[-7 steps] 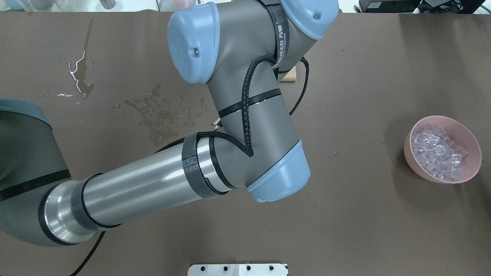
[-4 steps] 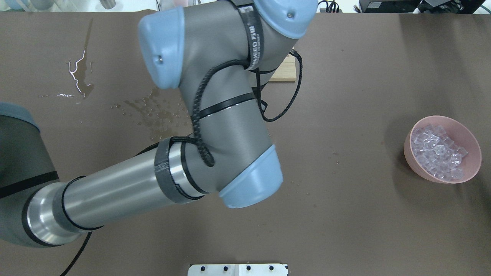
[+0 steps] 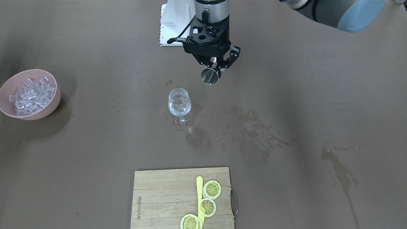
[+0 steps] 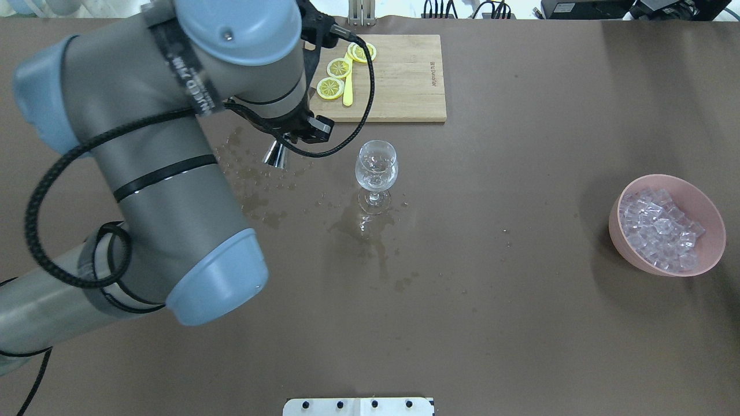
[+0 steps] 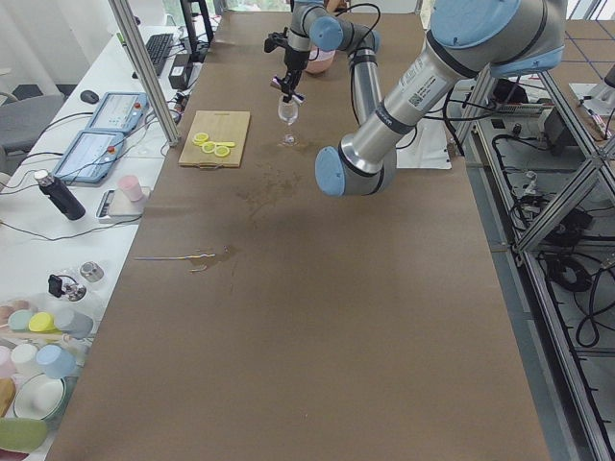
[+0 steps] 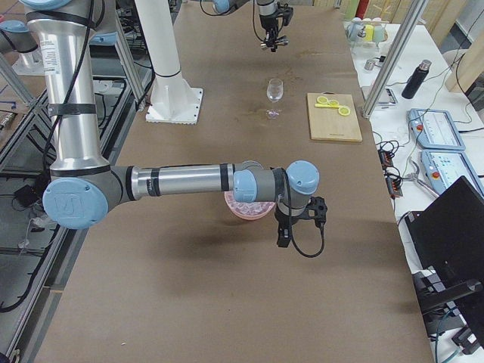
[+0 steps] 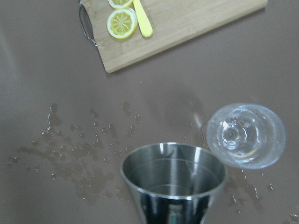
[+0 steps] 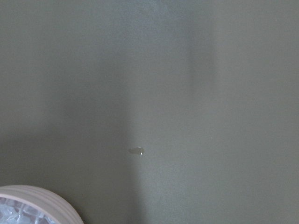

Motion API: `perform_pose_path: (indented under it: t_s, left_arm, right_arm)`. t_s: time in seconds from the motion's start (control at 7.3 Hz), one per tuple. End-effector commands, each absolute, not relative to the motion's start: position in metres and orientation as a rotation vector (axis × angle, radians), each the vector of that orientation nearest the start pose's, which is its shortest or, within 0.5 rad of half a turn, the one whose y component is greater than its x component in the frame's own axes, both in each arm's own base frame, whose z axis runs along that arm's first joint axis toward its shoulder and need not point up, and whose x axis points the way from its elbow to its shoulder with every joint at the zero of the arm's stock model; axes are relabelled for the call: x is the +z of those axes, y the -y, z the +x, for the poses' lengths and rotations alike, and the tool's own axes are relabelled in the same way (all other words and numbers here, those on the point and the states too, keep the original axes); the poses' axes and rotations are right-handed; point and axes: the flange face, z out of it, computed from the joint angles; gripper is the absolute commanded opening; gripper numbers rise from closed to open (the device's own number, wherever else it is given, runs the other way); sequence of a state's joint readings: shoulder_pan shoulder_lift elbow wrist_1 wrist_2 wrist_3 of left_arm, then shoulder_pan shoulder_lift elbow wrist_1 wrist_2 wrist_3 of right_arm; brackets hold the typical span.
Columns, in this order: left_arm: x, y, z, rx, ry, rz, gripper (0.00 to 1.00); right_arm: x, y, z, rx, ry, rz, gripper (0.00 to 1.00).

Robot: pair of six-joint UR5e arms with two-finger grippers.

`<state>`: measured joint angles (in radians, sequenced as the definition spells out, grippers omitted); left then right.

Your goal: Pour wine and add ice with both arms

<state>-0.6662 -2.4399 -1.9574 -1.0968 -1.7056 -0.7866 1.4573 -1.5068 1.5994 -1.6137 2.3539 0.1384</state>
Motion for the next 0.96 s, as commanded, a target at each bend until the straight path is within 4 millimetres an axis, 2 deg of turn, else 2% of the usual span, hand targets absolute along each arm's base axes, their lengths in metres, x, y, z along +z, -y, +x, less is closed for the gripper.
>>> perform_pose_path:
  t_s: [0.0,0.14,0.41,0.69,0.82]
  left_arm:
    - [0.105,0.462,0.352,0.037,-0.673,0.574,0.0]
    - [0.134,0.463,0.343,-0.038,-0.668,0.615,0.0]
    - [0.216,0.464,0.322,-0.232,-0.693,0.727,0.0]
    - [0.288,0.45,0.303,-0.389,-0.717,0.798,0.0]
    - [0.32,0.432,0.308,-0.431,-0.712,0.834,0.0]
  right_arm:
    - [0.613,0.526,0.004,0.002,0.783,-0.046,1.0]
    - [0.611,0.526,0.003,0.001,0.783,-0.042,1.0]
    - [0.609,0.526,0.003,0.0,0.785,-0.04,1.0]
    - [0.603,0.527,0.003,0.0,0.785,-0.03,1.0]
    - [0.603,0.527,0.003,0.001,0.785,-0.03,1.0]
